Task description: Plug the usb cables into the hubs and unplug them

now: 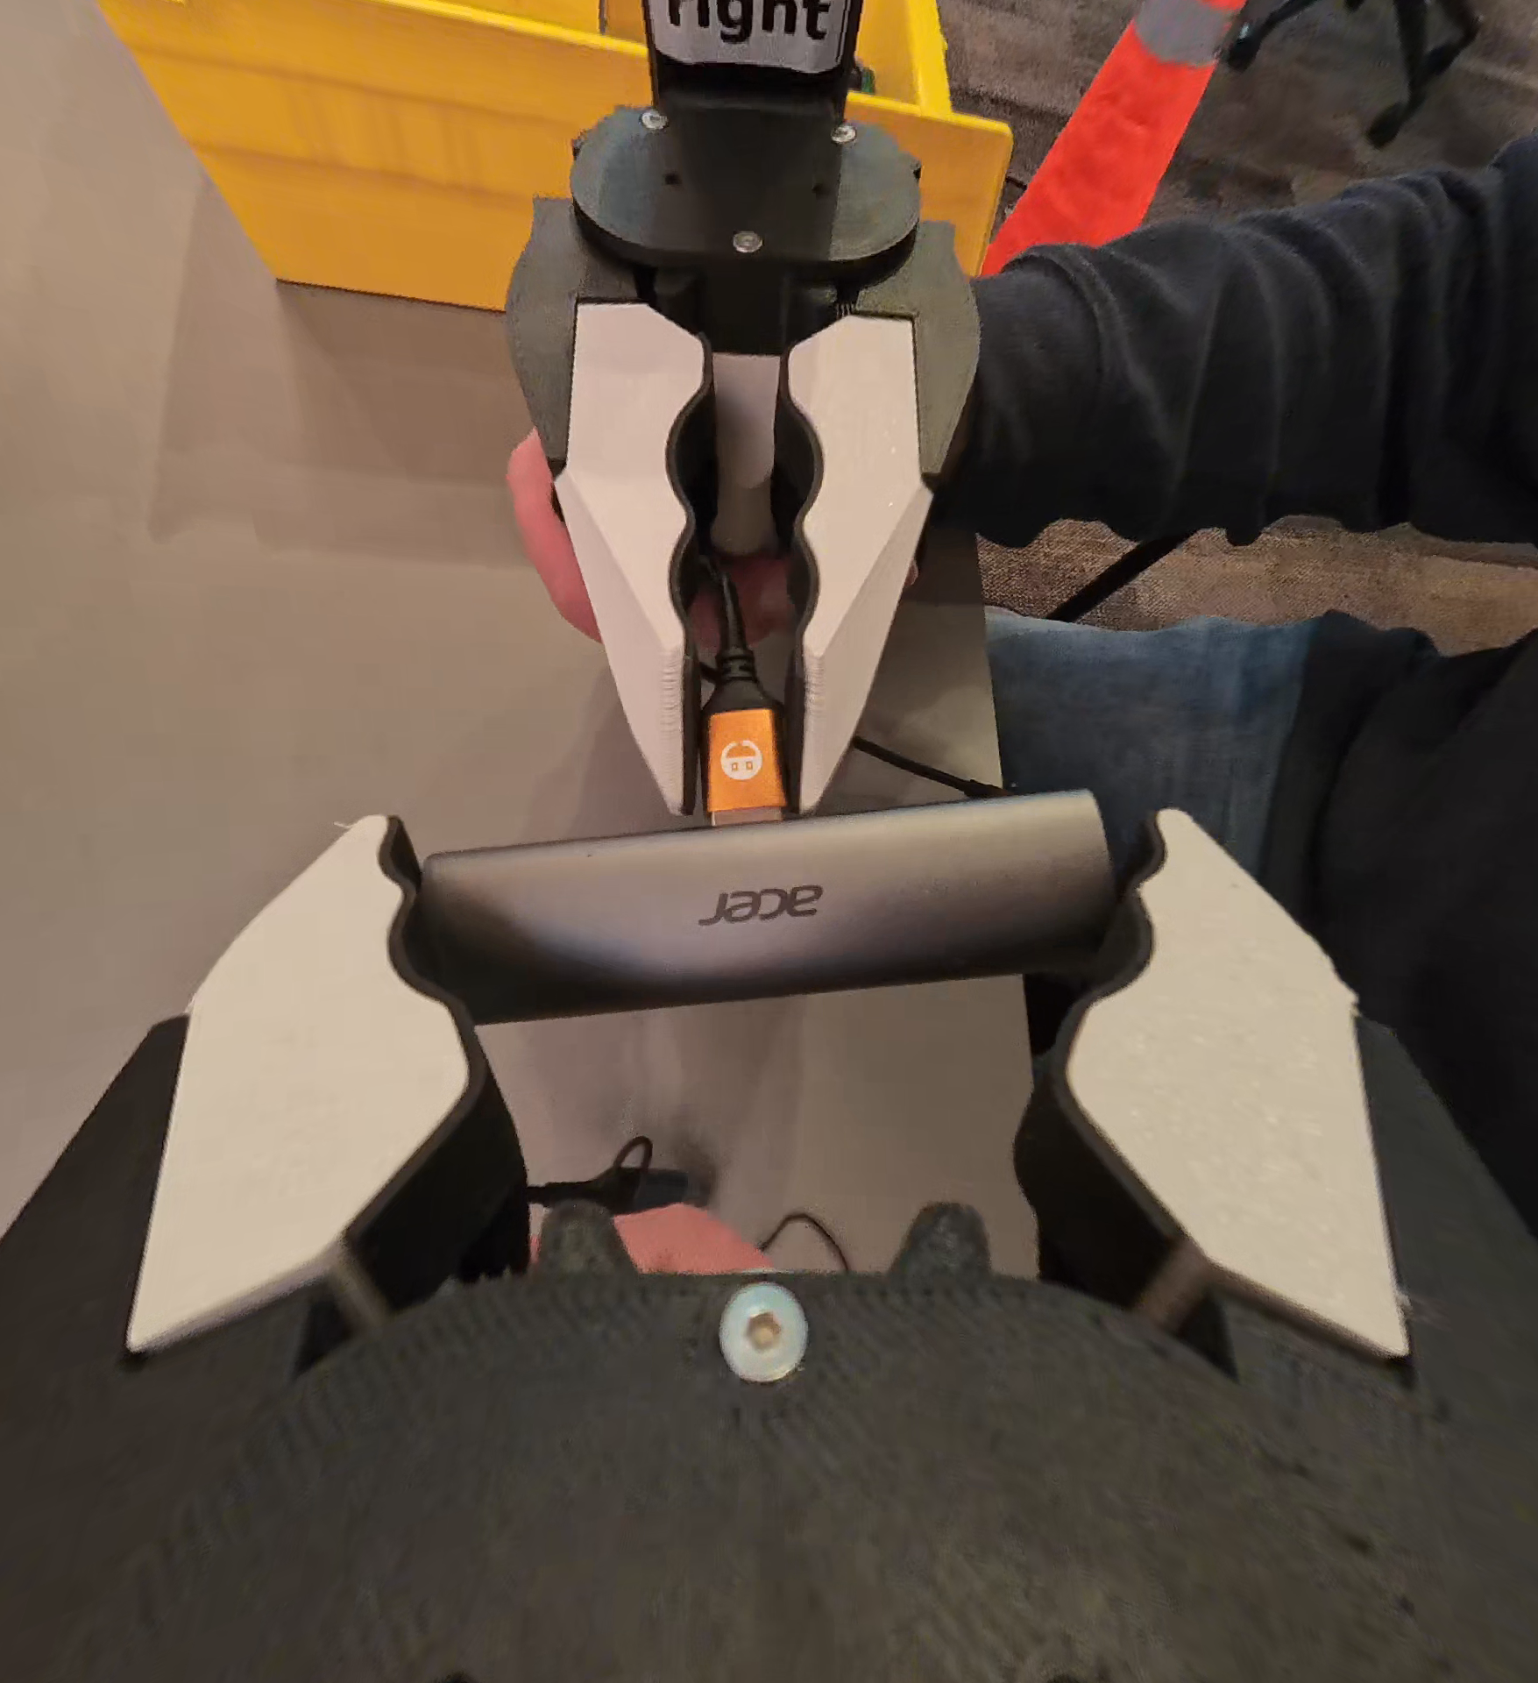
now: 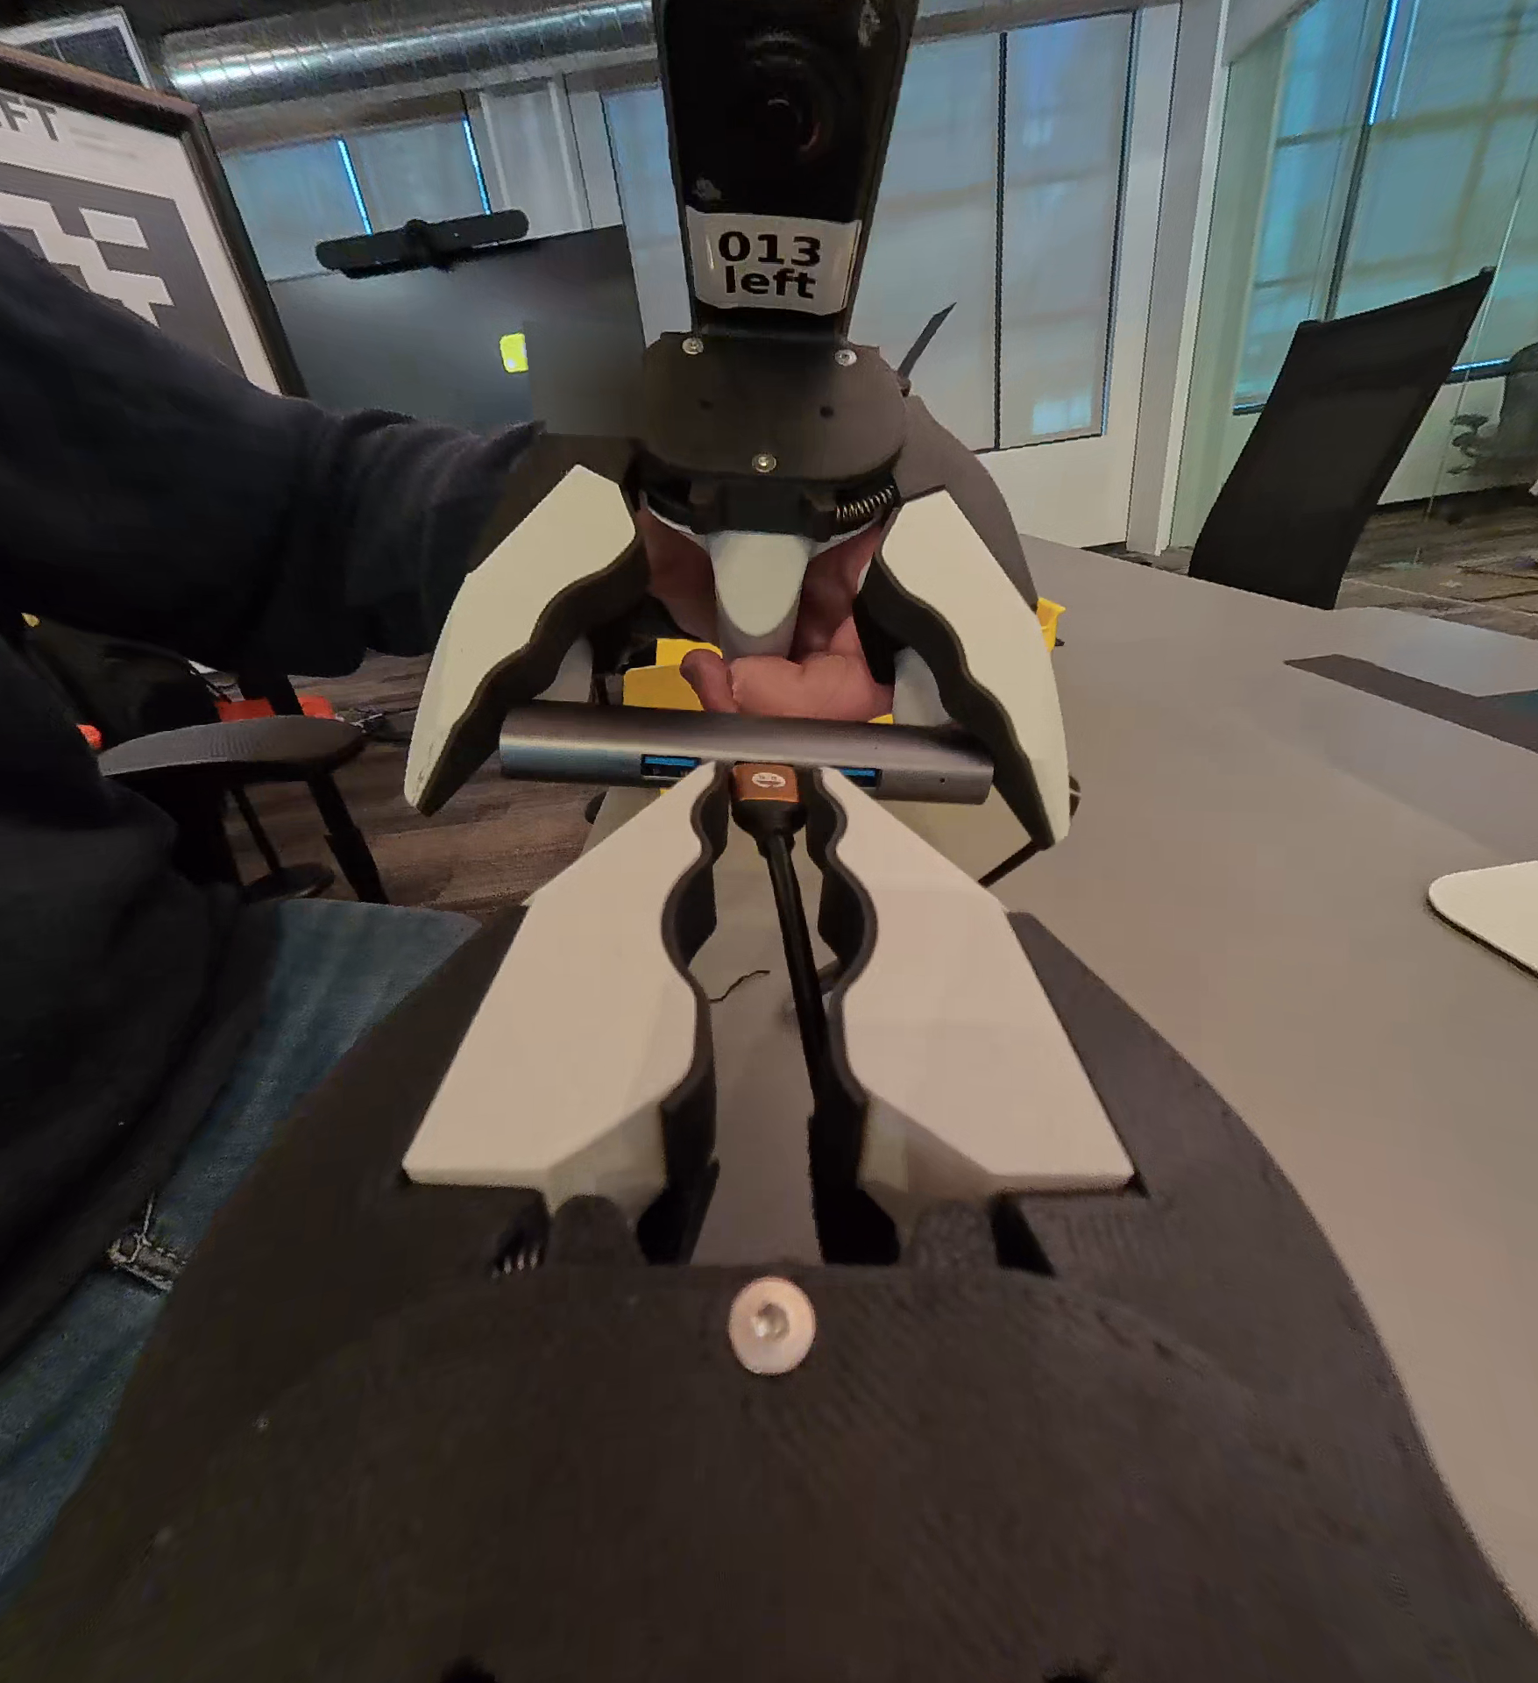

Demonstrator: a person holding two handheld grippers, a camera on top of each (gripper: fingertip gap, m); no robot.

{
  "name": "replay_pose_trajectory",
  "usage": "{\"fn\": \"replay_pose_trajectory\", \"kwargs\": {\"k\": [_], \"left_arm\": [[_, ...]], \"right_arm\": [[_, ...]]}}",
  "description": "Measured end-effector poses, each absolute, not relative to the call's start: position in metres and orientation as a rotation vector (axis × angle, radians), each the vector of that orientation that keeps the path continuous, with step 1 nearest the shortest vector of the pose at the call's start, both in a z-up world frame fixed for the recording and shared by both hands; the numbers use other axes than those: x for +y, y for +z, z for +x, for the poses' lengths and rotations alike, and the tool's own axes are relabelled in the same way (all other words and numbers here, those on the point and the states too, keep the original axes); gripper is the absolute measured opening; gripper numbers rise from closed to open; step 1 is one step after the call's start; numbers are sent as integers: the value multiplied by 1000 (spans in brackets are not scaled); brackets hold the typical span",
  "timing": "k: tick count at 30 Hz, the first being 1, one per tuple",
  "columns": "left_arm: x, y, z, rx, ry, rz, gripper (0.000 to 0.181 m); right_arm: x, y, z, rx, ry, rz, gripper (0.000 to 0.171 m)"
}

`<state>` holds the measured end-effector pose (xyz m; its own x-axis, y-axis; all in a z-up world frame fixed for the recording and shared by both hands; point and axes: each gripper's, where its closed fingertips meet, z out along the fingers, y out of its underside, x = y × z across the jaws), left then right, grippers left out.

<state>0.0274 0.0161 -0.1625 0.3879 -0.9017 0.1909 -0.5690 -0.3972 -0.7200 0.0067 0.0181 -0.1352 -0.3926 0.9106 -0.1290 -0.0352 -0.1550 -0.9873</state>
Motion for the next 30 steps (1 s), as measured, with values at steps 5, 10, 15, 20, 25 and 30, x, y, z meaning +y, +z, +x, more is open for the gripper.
{"fn": "replay_pose_trajectory", "kwargs": {"k": [5, 10, 15, 20, 25, 30], "left_arm": [[16, -159, 28, 1244, -794, -2072, 139], [15, -160, 28, 1248, -789, -2060, 138], [15, -162, 23, 1283, -702, -2063, 139], [13, -176, 17, 1419, -530, -2137, 146], [15, -179, 15, 1496, -493, -2172, 146], [19, -177, 15, 1505, -485, -2158, 145]], "right_arm": [[17, -135, 6, -1354, 1684, -1048, 14], [15, -135, 6, -1356, 1696, -1040, 13], [16, -136, 5, -1380, 1635, -1039, 13], [13, -140, 5, -1454, 1565, -1033, 13], [15, -138, 5, -1451, 1538, -1025, 13], [20, -137, 5, -1401, 1562, -1037, 13]]}}
